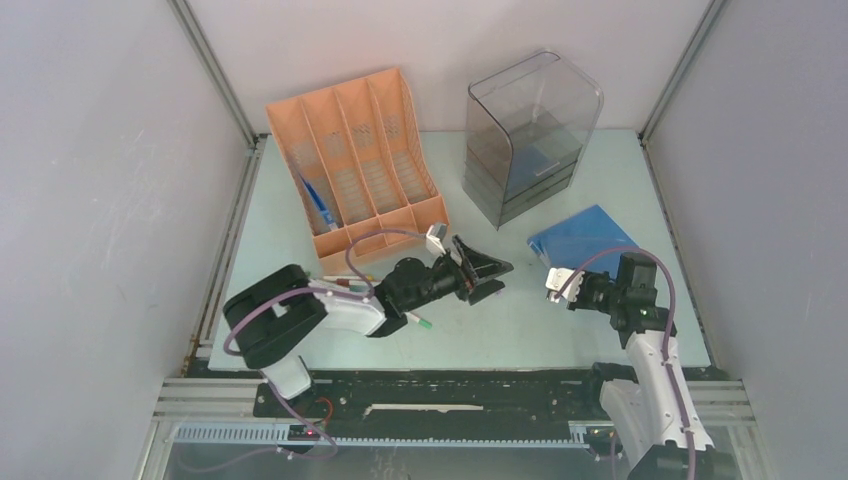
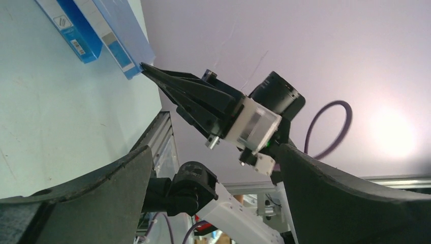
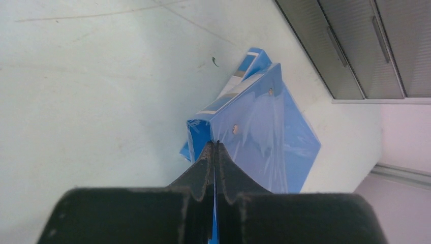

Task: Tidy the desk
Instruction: Pick up the folder from the center of the board.

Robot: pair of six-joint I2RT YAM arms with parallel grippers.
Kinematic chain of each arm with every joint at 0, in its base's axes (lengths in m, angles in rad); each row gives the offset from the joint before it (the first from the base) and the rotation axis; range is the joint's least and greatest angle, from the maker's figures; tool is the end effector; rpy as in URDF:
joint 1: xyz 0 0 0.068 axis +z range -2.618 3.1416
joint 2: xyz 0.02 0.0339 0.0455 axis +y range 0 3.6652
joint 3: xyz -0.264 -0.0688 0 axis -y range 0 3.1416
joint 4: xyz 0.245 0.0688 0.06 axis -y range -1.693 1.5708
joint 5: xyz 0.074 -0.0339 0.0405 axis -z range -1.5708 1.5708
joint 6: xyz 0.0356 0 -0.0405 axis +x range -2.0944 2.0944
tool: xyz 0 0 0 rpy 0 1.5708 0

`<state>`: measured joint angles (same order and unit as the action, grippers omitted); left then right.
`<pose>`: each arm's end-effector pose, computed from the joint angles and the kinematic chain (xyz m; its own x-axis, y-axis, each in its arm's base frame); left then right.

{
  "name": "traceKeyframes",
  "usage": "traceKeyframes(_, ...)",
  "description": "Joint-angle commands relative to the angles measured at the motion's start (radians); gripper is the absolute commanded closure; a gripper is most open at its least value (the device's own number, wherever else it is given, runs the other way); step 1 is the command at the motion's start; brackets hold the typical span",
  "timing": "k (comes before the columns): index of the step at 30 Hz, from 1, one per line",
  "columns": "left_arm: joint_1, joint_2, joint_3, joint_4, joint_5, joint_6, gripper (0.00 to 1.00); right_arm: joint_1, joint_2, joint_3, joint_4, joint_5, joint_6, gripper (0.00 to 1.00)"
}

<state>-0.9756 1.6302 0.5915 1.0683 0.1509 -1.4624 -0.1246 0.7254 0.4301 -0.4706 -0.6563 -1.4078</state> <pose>0.1754 -0.2687 0.1996 -0.8958 -0.4300 -0.1126 0.1142 0.0221 -0.9932 0.1495 0.0032 0.2039 0.2218 -0.8156 -0.5343 -0.7335 0.2214 -0.6426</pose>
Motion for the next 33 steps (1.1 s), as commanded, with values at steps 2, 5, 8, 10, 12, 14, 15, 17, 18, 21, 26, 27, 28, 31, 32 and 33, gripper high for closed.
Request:
traceKeyframes(2, -0.011, 0.1, 0.092, 0.034, -0.009, -0.135, 0.0, 0.031, -0.007, 0.086, -0.093, -0.052, 0.062, 1.0)
traceKeyframes(5, -0.012, 0.16, 0.128, 0.034, -0.013, -0.169, 0.0, 0.042, -0.004, 0.113, -0.112, -0.068, 0.078, 1.0)
traceKeyframes(8, -0.011, 0.216, 0.18, 0.043, -0.006, -0.184, 0.0, 0.053, -0.005, 0.122, -0.118, -0.074, 0.089, 1.0)
traceKeyframes(10, -0.011, 0.254, 0.212, 0.05, -0.001, -0.196, 0.01, 0.058, -0.007, 0.123, -0.122, -0.075, 0.094, 1.0)
traceKeyframes(12, -0.011, 0.291, 0.24, 0.05, 0.005, -0.205, 0.02, 0.066, -0.011, 0.128, -0.129, -0.076, 0.099, 1.0)
traceKeyframes(14, -0.011, 0.324, 0.261, 0.048, 0.004, -0.225, 0.03, 0.073, -0.012, 0.135, -0.137, -0.077, 0.105, 1.0)
traceKeyframes(15, -0.012, 0.341, 0.271, 0.047, 0.003, -0.238, 0.03, 0.077, -0.012, 0.137, -0.14, -0.077, 0.107, 1.0)
traceKeyframes(17, -0.012, 0.371, 0.286, 0.034, 0.0, -0.263, 0.03, 0.086, -0.01, 0.142, -0.14, -0.073, 0.109, 1.0)
traceKeyframes(18, -0.011, 0.384, 0.291, 0.029, -0.006, -0.279, 0.04, 0.093, -0.01, 0.143, -0.138, -0.069, 0.112, 1.0)
traceKeyframes(21, -0.011, 0.417, 0.309, 0.017, -0.022, -0.314, 0.04, 0.106, -0.009, 0.145, -0.135, -0.062, 0.118, 1.0)
traceKeyframes(26, -0.008, 0.434, 0.36, -0.076, -0.044, -0.312, 0.03, 0.117, -0.013, 0.157, -0.152, -0.065, 0.124, 1.0)
traceKeyframes(27, -0.007, 0.438, 0.372, -0.091, -0.047, -0.306, 0.03, 0.117, -0.013, 0.164, -0.16, -0.069, 0.125, 1.0)
traceKeyframes(28, -0.006, 0.442, 0.385, -0.107, -0.048, -0.304, 0.03, 0.12, -0.015, 0.17, -0.168, -0.076, 0.126, 1.0)
traceKeyframes(31, -0.002, 0.469, 0.425, -0.135, -0.047, -0.31, 0.04, 0.122, -0.018, 0.183, -0.197, -0.099, 0.128, 1.0)
traceKeyframes(32, -0.002, 0.479, 0.436, -0.146, -0.046, -0.316, 0.04, 0.121, -0.02, 0.185, -0.203, -0.106, 0.128, 1.0)
traceKeyframes(33, -0.002, 0.488, 0.447, -0.153, -0.044, -0.322, 0.06, 0.122, -0.021, 0.187, -0.21, -0.114, 0.127, 1.0)
